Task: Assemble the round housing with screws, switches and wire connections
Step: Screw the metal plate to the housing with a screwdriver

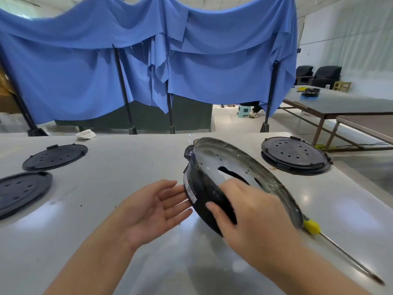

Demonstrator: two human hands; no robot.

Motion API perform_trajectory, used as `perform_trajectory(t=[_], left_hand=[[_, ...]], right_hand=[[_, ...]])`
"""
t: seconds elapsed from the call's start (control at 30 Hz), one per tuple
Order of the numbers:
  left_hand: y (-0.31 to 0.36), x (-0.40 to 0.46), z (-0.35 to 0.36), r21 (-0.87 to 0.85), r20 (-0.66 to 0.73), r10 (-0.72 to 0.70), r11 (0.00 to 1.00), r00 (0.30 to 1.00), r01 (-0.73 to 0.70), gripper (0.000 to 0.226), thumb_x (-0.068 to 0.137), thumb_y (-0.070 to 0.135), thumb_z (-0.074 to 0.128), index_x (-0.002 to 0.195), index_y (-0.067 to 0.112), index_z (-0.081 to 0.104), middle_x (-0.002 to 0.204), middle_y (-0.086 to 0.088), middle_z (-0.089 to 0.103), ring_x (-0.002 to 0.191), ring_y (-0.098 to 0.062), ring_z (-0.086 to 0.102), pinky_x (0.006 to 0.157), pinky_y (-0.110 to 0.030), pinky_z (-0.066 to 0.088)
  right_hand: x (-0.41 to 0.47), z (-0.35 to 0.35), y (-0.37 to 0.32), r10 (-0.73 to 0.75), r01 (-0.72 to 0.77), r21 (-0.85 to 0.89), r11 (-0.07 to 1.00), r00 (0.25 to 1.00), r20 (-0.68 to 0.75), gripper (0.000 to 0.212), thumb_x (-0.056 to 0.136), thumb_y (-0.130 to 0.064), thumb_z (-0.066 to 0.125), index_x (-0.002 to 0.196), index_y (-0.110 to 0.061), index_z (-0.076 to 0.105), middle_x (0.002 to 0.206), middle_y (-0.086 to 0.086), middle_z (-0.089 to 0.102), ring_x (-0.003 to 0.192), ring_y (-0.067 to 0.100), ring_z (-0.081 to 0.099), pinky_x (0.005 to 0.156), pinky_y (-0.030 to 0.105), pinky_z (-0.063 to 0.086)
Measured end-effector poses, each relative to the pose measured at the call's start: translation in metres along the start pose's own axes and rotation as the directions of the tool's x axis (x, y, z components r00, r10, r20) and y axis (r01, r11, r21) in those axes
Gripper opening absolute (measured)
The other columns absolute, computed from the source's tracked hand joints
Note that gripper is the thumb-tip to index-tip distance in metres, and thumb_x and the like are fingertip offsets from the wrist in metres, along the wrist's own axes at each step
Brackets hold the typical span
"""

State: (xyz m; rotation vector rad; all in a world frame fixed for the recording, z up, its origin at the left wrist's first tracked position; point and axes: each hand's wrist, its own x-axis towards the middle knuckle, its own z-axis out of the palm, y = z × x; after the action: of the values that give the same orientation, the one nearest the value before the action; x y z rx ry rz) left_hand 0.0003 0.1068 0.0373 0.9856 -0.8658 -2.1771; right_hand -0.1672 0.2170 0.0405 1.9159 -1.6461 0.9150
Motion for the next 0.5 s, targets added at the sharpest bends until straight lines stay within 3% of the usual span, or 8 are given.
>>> perform_trajectory(t=[0.1, 0.2, 0.3, 0.5], left_hand=[[-0.006, 0.005, -0.001, 0.044, 0.020, -0.003, 0.999, 1.000, 0.002, 0.060, 0.068, 0.033, 0.079, 0.114, -0.003, 0.064, 0.110, -0.016, 0.071, 0.096, -0.028, 0.072, 0.077, -0.044, 0.060], [-0.015, 0.011, -0.002, 0.134, 0.033, 0.029, 0.990, 0.999, -0.033, 0.061, 0.057, 0.048, 0.087, 0.097, 0.003, 0.076, 0.096, -0.013, 0.073, 0.082, -0.026, 0.072, 0.071, -0.038, 0.058], [-0.020, 0.016, -0.005, 0.145, 0.052, 0.026, 0.989, 0.998, -0.033, 0.052, 0.056, 0.049, 0.087, 0.084, 0.005, 0.079, 0.088, -0.012, 0.073, 0.075, -0.025, 0.072, 0.067, -0.037, 0.058], [-0.031, 0.026, -0.012, 0.130, 0.055, 0.002, 0.991, 0.998, -0.009, 0.051, 0.062, 0.042, 0.081, 0.093, 0.002, 0.078, 0.093, -0.015, 0.072, 0.077, -0.026, 0.071, 0.067, -0.037, 0.059]], right_hand=[[-0.007, 0.015, -0.009, -0.053, 0.053, -0.044, 0.998, 0.999, -0.007, 0.022, 0.084, -0.033, 0.054, 0.071, -0.016, 0.060, 0.065, -0.004, 0.057, 0.053, 0.019, 0.056, 0.037, 0.026, 0.037], [-0.012, 0.025, -0.012, -0.097, 0.099, -0.067, 0.993, 0.995, 0.027, 0.025, 0.085, -0.032, 0.047, 0.074, -0.016, 0.063, 0.068, -0.004, 0.060, 0.055, 0.018, 0.057, 0.038, 0.028, 0.041], [-0.015, 0.030, -0.009, -0.132, 0.136, -0.086, 0.987, 0.990, 0.053, 0.025, 0.086, -0.031, 0.048, 0.074, -0.016, 0.063, 0.069, -0.004, 0.060, 0.056, 0.017, 0.057, 0.039, 0.029, 0.041], [-0.019, 0.038, -0.002, -0.193, 0.206, -0.114, 0.972, 0.974, 0.116, 0.012, 0.079, -0.025, 0.067, 0.071, -0.016, 0.063, 0.070, -0.003, 0.061, 0.059, 0.017, 0.059, 0.042, 0.027, 0.041]])
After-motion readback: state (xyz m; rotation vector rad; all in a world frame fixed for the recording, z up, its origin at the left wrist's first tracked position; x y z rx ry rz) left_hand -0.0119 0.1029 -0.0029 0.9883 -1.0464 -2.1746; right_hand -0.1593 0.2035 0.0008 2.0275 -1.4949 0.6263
